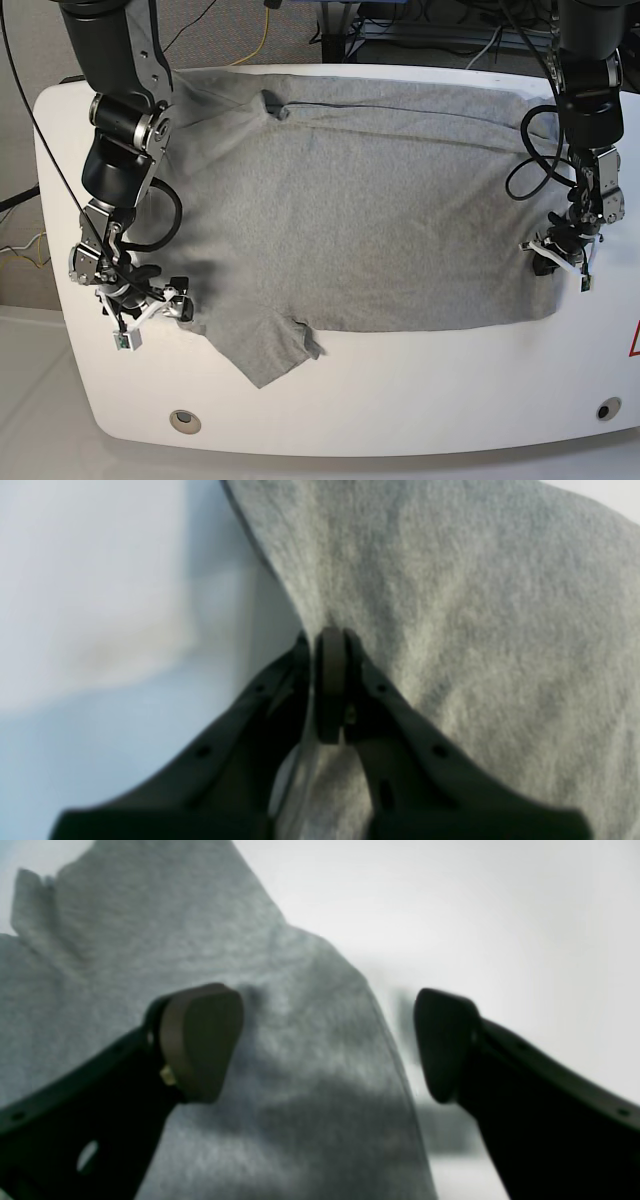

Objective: Fold the T-shirt properly
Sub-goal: 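Regrip the hem fabric with the right gripper, pulling it outward, then lift the hem with both grippers and start folding toward the collar, then carry the hem with both grippers over the shirt toward the collar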

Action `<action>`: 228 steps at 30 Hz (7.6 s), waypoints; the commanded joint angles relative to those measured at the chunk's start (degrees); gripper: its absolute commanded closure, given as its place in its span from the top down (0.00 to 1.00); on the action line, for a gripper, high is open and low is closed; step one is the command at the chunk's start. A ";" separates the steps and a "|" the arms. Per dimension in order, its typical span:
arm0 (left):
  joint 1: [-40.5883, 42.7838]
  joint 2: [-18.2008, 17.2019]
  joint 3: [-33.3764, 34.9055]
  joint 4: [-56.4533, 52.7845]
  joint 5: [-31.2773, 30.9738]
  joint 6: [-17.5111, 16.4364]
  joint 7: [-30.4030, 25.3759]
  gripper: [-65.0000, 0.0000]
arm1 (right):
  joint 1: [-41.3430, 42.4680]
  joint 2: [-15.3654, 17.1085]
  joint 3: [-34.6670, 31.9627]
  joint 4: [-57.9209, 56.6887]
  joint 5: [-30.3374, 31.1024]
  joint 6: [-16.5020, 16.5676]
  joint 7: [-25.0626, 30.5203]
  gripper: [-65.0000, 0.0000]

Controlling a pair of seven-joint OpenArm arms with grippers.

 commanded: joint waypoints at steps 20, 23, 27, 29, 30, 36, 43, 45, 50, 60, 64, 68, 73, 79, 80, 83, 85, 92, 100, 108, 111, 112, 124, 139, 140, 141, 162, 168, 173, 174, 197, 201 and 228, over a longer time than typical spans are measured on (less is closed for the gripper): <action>1.00 -0.45 0.05 0.08 1.54 0.19 2.95 0.02 | -0.56 2.96 0.57 -4.37 1.09 -1.95 14.15 0.85; 1.00 -0.45 0.05 0.08 1.54 0.19 3.04 0.02 | -0.56 3.58 0.57 -6.74 1.18 -3.10 16.17 0.85; 1.70 -0.45 0.05 0.08 1.54 0.19 3.04 0.02 | -0.56 3.93 0.57 -10.17 1.18 -3.62 19.16 0.85; 2.05 -0.45 0.05 0.16 1.45 0.19 3.04 0.02 | -0.56 4.02 0.57 -11.40 1.18 -3.62 20.22 0.85; 2.14 -0.45 0.05 0.16 1.45 0.19 3.04 0.02 | -0.56 4.20 0.57 -11.93 1.18 -3.62 20.74 0.85; 2.14 -0.45 0.05 0.16 1.45 0.19 3.04 0.02 | -0.56 5.51 0.57 -14.04 1.18 -3.62 22.06 0.85; 2.14 -0.45 0.05 0.16 1.37 0.19 3.04 0.02 | -0.82 5.60 0.57 -14.22 1.27 -3.27 21.97 0.85; 2.14 -0.45 0.05 0.16 1.37 0.19 3.04 0.02 | -1.44 5.43 0.57 -14.13 1.27 -3.27 21.89 0.84; 2.14 -0.36 0.05 0.16 1.37 0.19 3.04 0.02 | -2.40 4.37 0.57 -13.95 1.27 -3.18 21.45 0.84; 2.14 0.25 0.05 0.16 1.54 0.19 3.04 0.02 | -5.48 0.06 0.57 -9.21 1.27 -3.18 18.37 0.84; 2.14 0.25 0.05 0.16 1.54 0.19 3.04 0.02 | -6.62 -1.17 0.57 -5.60 1.27 -3.27 16.35 0.84; 2.14 0.25 0.05 0.16 1.54 0.19 3.04 0.02 | -7.41 -2.13 0.57 -3.14 1.27 -3.27 14.50 0.84; 2.14 0.25 0.05 0.16 1.54 0.19 3.04 0.02 | -8.03 -2.13 0.30 -1.56 1.18 -3.27 14.33 0.84; 2.14 0.34 0.05 0.16 1.54 0.19 3.04 0.02 | -8.12 -2.13 0.30 -1.47 1.18 -3.27 14.06 0.84; 2.14 0.43 0.05 0.16 1.54 0.19 3.04 0.02 | -8.21 -2.13 0.30 -1.47 1.18 -3.27 14.06 0.84; 2.14 0.69 0.05 0.16 1.54 0.19 3.04 0.02 | -8.21 -2.49 0.30 -1.47 1.27 -3.18 13.71 0.84; 2.14 0.69 0.05 0.16 1.54 0.19 3.04 0.02 | -8.29 -3.28 0.30 -1.47 1.27 -3.18 12.83 0.84; 2.14 0.69 0.05 0.16 1.54 0.19 3.04 0.02 | -8.29 -4.07 0.22 -1.47 1.18 -3.18 11.69 0.84; 2.23 0.69 0.05 0.16 1.54 0.19 3.04 0.02 | -8.21 -4.16 0.22 -1.47 1.18 -3.18 11.78 0.84; 3.02 0.69 0.05 0.16 1.54 0.19 2.95 0.02 | -8.21 -4.16 0.13 -1.64 0.92 -3.18 11.86 0.50; 3.19 0.69 0.05 0.16 1.54 0.19 2.95 0.02 | -8.21 -4.24 0.13 -1.73 0.83 -3.18 11.86 0.27; 3.28 0.69 0.05 0.16 1.54 0.19 2.95 0.02 | -8.21 -4.24 0.13 -1.73 0.83 -3.18 11.86 0.21; 3.46 0.69 0.05 0.16 1.45 0.19 2.95 0.02 | -8.12 -4.24 0.13 -1.82 0.65 -3.18 11.86 0.00; 3.19 0.69 0.05 0.25 1.37 0.19 2.95 0.02 | -6.54 -4.16 0.04 -1.56 0.65 -3.27 11.51 0.00; 3.11 0.69 0.05 0.25 1.37 0.19 2.95 0.02 | -6.36 -4.16 -0.05 -1.47 0.65 -3.27 11.51 0.00; 3.02 0.60 0.05 0.25 1.37 0.19 2.95 0.02 | -6.10 -4.16 -0.05 -1.47 0.65 -3.27 11.51 0.00; 3.46 0.69 -0.04 16.25 1.45 0.28 9.37 0.02 | -4.25 -5.04 -0.05 1.87 0.56 -3.18 7.38 0.00; 3.46 0.69 -0.13 17.48 1.37 0.28 11.66 0.02 | -4.60 -5.74 -0.05 7.67 0.56 -3.18 4.57 0.00; 3.46 0.69 -0.22 19.86 1.37 0.37 12.54 0.02 | -4.69 -5.74 -0.05 10.66 0.56 -3.18 1.14 0.00; 3.54 0.69 -0.22 20.38 1.45 0.37 12.54 0.02 | -4.69 -5.74 -0.05 11.54 0.56 -3.18 0.52 0.00; 6.27 0.60 -0.31 34.45 1.54 0.54 22.12 0.02 | -9.70 -5.30 -0.14 25.26 0.56 -3.27 -8.09 0.00; 6.27 0.60 -0.31 35.42 1.54 0.54 23.44 0.02 | -9.79 -4.68 -0.22 27.37 0.56 -3.27 -9.50 0.00; 11.02 -0.54 -0.92 43.24 1.54 0.54 28.01 0.02 | -13.13 3.49 -10.33 36.33 0.48 -3.71 -18.91 0.00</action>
